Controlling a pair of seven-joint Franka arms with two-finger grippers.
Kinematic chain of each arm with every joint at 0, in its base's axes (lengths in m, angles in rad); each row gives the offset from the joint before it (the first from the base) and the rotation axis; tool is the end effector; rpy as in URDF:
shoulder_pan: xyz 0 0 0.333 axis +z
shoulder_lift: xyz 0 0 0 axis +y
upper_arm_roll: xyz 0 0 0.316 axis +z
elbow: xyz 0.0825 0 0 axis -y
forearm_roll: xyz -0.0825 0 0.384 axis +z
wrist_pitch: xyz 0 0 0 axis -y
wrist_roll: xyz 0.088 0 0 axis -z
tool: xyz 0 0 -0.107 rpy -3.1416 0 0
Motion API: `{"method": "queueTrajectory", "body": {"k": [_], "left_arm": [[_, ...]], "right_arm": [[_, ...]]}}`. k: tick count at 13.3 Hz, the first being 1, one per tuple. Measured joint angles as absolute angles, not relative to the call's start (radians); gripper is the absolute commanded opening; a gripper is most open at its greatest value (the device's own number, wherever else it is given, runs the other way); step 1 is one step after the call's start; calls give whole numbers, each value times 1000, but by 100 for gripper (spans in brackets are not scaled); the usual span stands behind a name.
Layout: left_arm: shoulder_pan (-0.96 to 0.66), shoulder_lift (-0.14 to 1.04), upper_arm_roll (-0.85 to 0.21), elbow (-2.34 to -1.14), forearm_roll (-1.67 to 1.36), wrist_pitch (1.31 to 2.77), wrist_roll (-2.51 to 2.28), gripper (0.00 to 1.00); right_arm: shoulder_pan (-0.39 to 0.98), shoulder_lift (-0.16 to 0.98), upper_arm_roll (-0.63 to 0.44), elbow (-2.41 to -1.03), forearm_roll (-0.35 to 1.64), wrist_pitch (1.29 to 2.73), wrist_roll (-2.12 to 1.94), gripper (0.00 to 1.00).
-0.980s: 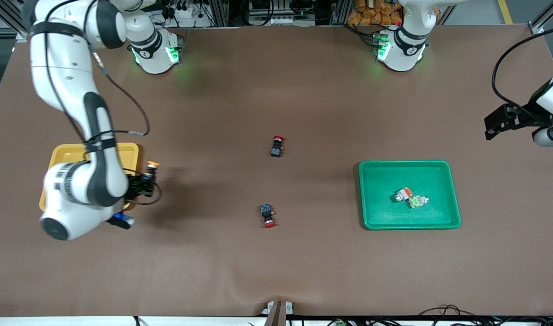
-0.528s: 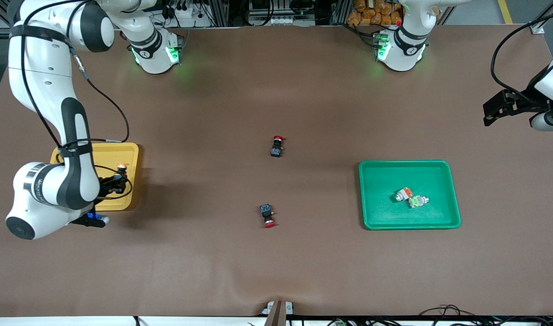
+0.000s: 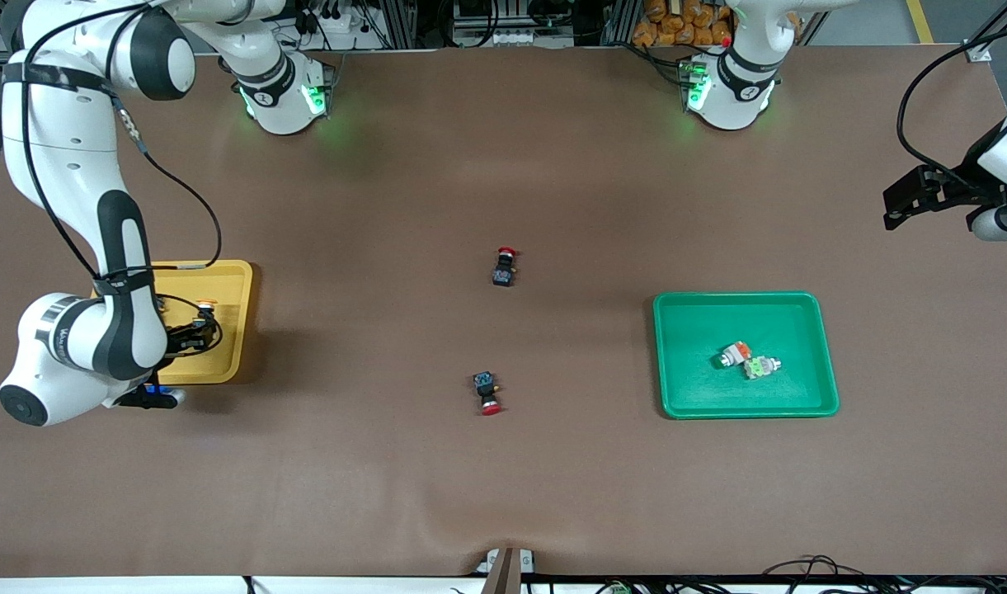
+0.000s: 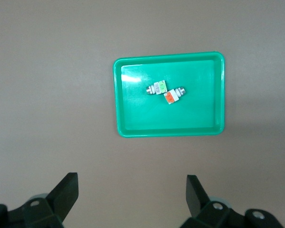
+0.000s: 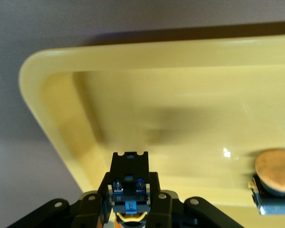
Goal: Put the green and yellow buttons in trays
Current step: 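Lower the yellow button into the yellow tray with the right gripper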
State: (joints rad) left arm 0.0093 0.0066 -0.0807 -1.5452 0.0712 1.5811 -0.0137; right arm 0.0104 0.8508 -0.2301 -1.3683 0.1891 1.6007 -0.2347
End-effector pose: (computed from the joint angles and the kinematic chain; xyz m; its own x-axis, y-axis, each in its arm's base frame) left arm 0.5572 -0.0321 0.6341 0.9978 -0.0584 0.0303 -0.0561 -0.9960 -0.0702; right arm 0.6531 -0.1000 0.1841 0.8357 0.0119 -0.5491 -0.0591 -0.9920 -0.1114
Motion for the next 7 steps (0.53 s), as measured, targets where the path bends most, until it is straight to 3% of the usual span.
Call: {"method": "queueTrajectory", "body": {"k": [2,3,4,5,7], "left_arm": [[9,7,-81,-1547,71,1582,-14,100],[10,8,-81,-1549,71,1582,-14,100],[10,9,-80,-1549,71,1582,-14,100],[11,9,-80,-1550,71,1582,-14,100],[12,9,-80,-1551,71,1582,-14,100]], "right_arm": [[6,852,-230,-1389,189,1620,-248,37],[4,852,-230,-1391,189,1621,-249,40],[4,852,-230,-1392,189,1623,-249,75],[3,852,-230,-1392,189,1624,-249,95],[3,852,-230,-1392,189,1626,-250,100]]}}
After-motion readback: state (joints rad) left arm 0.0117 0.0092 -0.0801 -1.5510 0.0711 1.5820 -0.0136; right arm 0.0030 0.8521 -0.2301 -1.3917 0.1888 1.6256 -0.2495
